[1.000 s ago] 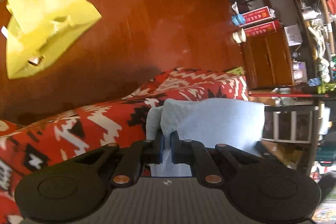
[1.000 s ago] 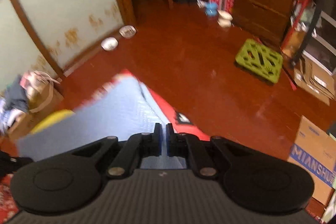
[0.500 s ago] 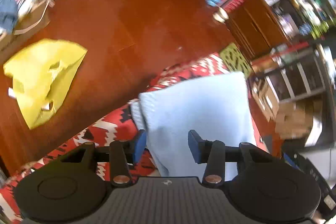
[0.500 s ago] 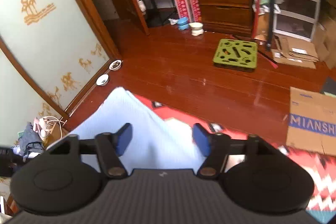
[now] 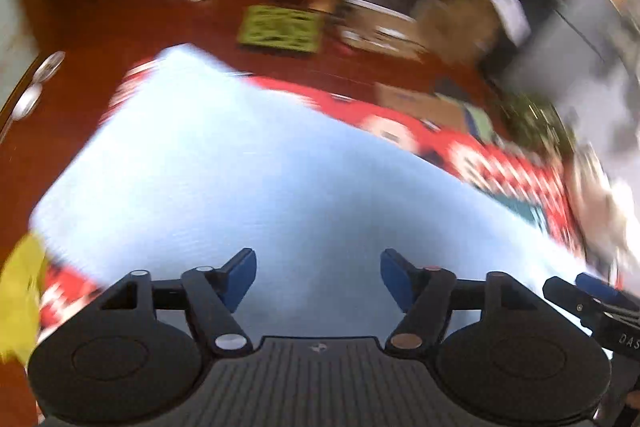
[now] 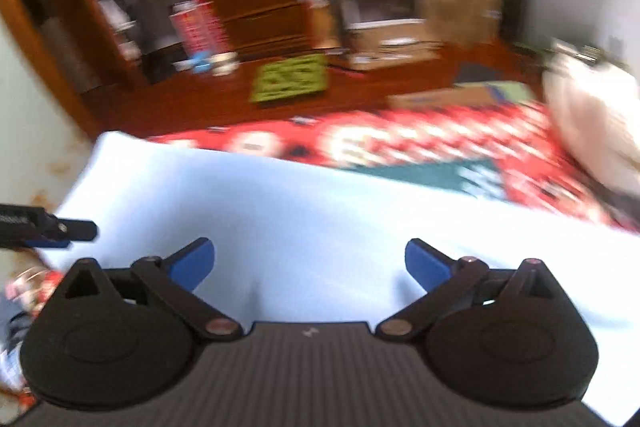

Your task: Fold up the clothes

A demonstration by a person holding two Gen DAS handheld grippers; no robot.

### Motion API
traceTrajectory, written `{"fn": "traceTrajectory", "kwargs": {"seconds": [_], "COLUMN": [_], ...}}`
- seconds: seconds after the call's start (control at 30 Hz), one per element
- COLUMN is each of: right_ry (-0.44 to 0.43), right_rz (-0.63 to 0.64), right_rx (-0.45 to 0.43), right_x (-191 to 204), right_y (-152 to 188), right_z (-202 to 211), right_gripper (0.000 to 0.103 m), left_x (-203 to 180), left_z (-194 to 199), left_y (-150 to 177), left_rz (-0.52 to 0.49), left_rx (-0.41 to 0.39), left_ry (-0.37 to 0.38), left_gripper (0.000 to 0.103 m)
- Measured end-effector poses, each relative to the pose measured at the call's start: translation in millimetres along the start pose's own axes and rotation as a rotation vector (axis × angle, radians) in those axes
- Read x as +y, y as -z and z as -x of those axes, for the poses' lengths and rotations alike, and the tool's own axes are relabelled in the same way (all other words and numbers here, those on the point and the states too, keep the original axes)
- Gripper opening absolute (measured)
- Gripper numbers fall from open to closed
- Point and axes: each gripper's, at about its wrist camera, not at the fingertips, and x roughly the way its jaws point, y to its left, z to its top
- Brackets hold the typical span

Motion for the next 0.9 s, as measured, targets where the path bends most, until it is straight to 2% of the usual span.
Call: {"fn": "traceTrajectory", "kwargs": {"seconds": [0.13, 0.23, 0.3, 0.4, 0.47, 0.53, 0.6, 0.63, 0.7, 0.77, 0.83, 0.9], "right_ry": [0.194, 0.292, 0.335, 0.371, 0.374, 0.367, 0.367, 0.365, 0.352, 0.336, 0.340, 0.349], "right_rz": [-0.052, -0.100, -0.151, -0.239, -0.301, -0.381, -0.481, -0.538, -0.662, -0.786, -0.876, -0.928], "right_rx": [-0.015, -0.008, -0.008, -0.012, -0.022, -0.050, -0.065, -0.068, -0.075, -0.083, -0.073, -0.047], "right_x": [-47.2, -81.1, -102.3, -135.6, -156.3, -179.2, -203.4, -216.4, -240.6, -264.5, -285.4, -299.3], "right_y": [36.5, 56.4, 64.2, 65.2, 61.9, 56.6, 49.5, 46.2, 41.5, 37.1, 35.7, 34.7], "right_z": [21.6, 33.5, 40.7, 55.2, 64.7, 75.4, 80.9, 81.9, 78.7, 74.5, 65.7, 56.3], "right_gripper": [0.103, 0.103, 0.103, 0.103, 0.102, 0.098, 0.088, 0.087, 0.079, 0.076, 0.067, 0.046], "left_x": [-59.4, -97.4, -119.3, -148.6, -167.3, -180.7, -190.6, -194.7, -200.8, -206.7, -213.3, -217.6], "left_z": [-24.7, -43.8, -53.4, -65.0, -73.8, -82.9, -91.9, -96.0, -102.6, -109.1, -118.6, -129.5], "left_y": [11.1, 17.7, 20.9, 20.6, 16.1, 7.9, -1.8, -6.6, -14.1, -21.5, -29.6, -33.3], "left_rz": [-0.217, -0.325, -0.358, -0.346, -0.289, -0.185, -0.068, -0.005, 0.103, 0.210, 0.284, 0.359], "left_rx": [0.035, 0.071, 0.096, 0.123, 0.154, 0.192, 0.217, 0.228, 0.235, 0.240, 0.260, 0.292], "left_ry": [0.054, 0.085, 0.111, 0.153, 0.190, 0.240, 0.279, 0.293, 0.297, 0.299, 0.279, 0.264], "left_gripper": [0.075, 0.065, 0.060, 0.054, 0.045, 0.045, 0.045, 0.045, 0.046, 0.050, 0.051, 0.051]}}
